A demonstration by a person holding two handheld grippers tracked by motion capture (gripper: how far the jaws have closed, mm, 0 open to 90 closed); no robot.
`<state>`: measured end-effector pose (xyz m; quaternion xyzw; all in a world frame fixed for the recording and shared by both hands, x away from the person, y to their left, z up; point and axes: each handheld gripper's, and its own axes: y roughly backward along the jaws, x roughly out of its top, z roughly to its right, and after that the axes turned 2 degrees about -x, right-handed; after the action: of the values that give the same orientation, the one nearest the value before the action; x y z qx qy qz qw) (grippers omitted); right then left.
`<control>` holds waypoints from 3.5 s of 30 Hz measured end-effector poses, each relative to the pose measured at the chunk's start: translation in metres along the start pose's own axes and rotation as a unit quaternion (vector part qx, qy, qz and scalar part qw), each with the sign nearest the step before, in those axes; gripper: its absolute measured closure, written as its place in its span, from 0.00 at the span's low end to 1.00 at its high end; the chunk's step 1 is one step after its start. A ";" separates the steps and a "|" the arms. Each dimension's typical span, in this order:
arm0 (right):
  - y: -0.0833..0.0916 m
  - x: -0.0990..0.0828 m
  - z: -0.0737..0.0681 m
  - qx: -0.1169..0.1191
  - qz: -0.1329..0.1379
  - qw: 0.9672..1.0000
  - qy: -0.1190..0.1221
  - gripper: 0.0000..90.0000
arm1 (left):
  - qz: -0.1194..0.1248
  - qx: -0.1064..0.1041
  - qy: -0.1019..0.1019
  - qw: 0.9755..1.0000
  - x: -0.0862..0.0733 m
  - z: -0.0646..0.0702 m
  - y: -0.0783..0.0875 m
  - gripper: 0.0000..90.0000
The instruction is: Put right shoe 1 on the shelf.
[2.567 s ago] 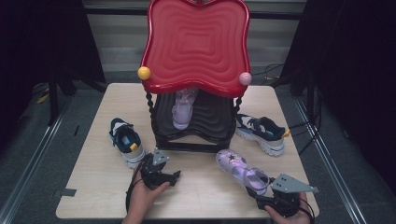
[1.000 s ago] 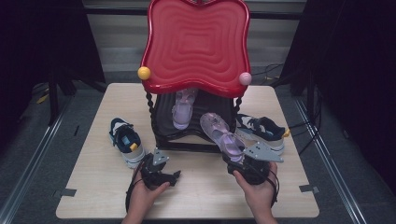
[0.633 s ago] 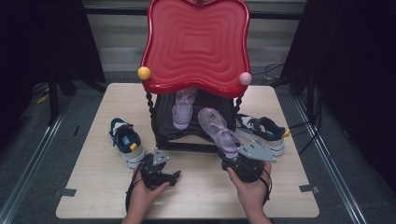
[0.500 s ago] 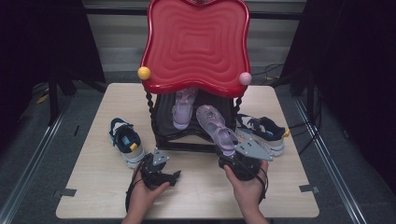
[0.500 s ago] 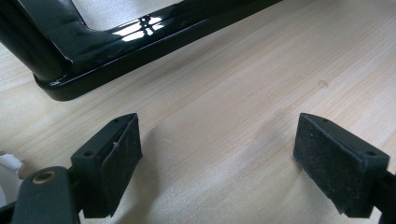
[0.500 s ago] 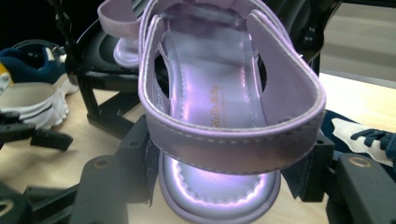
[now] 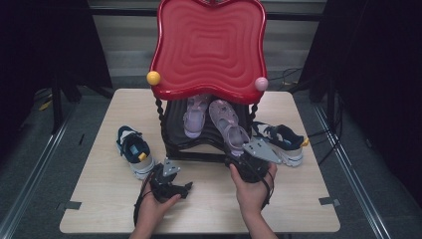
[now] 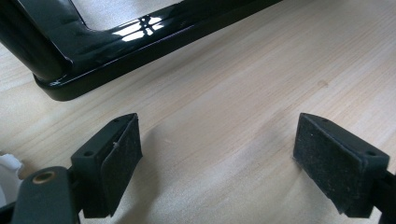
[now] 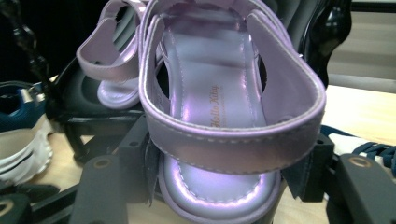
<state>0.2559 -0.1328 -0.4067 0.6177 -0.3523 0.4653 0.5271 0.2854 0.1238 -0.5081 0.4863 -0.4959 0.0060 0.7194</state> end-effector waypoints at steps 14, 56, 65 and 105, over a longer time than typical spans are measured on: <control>-0.020 0.005 -0.011 -0.041 0.009 0.999 -0.017 0.41 | 0.000 -0.003 -0.001 1.000 0.000 0.000 0.000 0.16; -0.078 0.016 -0.036 -0.133 0.016 0.990 -0.034 0.41 | 0.001 -0.007 -0.005 1.000 0.000 0.001 0.000 0.17; -0.081 0.014 -0.036 -0.127 0.002 0.991 -0.042 0.40 | 0.001 -0.007 -0.005 1.000 0.000 0.001 0.000 0.17; -0.073 -0.008 -0.027 -0.037 -0.020 0.999 0.006 0.32 | 0.001 -0.007 -0.006 1.000 0.000 0.001 0.000 0.17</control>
<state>0.3153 -0.0929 -0.4380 0.6021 -0.3537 0.4451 0.5606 0.2849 0.1232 -0.5081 0.4808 -0.5002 0.0000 0.7202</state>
